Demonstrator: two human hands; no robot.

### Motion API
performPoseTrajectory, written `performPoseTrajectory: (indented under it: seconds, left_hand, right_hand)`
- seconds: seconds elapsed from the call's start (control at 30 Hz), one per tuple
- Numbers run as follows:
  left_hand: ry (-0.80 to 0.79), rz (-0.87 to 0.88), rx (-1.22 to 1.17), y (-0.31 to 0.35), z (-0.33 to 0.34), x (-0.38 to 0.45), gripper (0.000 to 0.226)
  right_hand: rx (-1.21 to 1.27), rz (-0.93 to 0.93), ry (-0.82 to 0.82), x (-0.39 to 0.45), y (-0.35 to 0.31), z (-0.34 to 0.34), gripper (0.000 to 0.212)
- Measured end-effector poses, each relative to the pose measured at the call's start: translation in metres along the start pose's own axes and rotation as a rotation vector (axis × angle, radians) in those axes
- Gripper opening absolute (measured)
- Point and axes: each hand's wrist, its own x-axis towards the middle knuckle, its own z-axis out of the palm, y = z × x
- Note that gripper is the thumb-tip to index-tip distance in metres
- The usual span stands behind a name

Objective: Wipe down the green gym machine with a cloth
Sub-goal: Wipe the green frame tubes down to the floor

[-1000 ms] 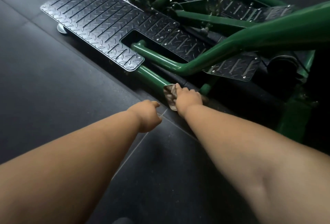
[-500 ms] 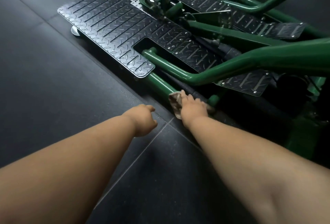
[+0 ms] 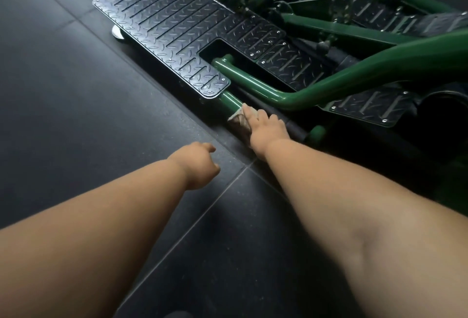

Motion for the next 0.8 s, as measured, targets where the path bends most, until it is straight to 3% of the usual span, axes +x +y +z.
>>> performPoseTrajectory:
  seconds: [0.5,0.67,0.8]
  left_hand:
    - [-0.104,0.151,0.154,0.09,0.027,-0.001,0.066]
    - [-0.097,0.169,0.161,0.11,0.026,-0.006,0.068]
    - [-0.011,0.202,0.102,0.129,0.012,-0.011,0.065]
  right_hand:
    - [0.098,0.203,-0.156,-0.172,0.128,0.043,0.09]
    - [0.002,0.276,-0.231,-0.207,0.165,0.052,0.078]
    - [0.025,0.371,-0.337,-0.221,0.168,0.049,0.096]
